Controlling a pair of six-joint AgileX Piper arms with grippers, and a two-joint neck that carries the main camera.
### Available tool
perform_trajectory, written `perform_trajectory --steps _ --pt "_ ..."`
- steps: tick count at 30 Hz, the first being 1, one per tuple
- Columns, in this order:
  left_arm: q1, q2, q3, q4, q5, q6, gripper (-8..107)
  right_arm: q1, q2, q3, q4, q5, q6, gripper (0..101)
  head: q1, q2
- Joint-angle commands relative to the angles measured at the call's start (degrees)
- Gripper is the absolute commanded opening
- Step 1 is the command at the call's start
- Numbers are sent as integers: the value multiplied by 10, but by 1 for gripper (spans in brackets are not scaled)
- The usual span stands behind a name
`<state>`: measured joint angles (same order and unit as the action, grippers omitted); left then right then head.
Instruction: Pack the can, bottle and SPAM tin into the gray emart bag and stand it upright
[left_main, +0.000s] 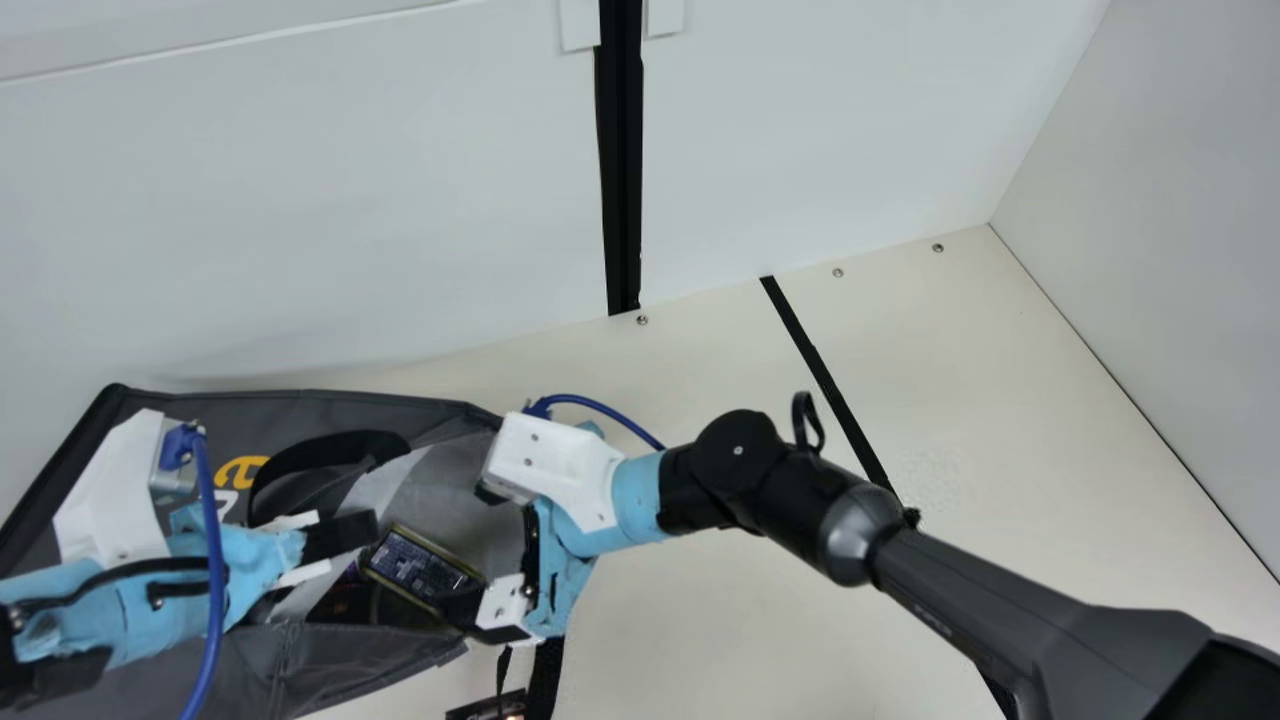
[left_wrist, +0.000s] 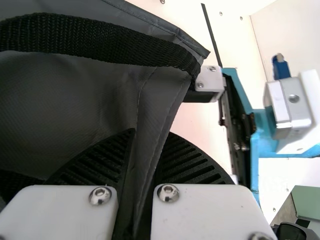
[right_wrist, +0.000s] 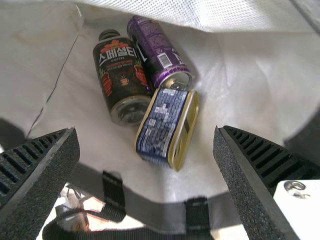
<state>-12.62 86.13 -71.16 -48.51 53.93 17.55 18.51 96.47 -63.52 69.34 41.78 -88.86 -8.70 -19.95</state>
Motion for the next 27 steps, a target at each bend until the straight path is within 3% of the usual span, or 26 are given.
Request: perform_trajectory --steps 1,15,27 --pt "0 0 0 0 0 0 -8 -6 -10 9 -4 8 2 95 -13 0" --pt "0 0 0 0 0 0 -8 -69 -80 39 -44 54 19 95 -13 0" --pt "0 0 0 0 0 0 -8 -159 -125 47 -78 91 32 95 -13 0"
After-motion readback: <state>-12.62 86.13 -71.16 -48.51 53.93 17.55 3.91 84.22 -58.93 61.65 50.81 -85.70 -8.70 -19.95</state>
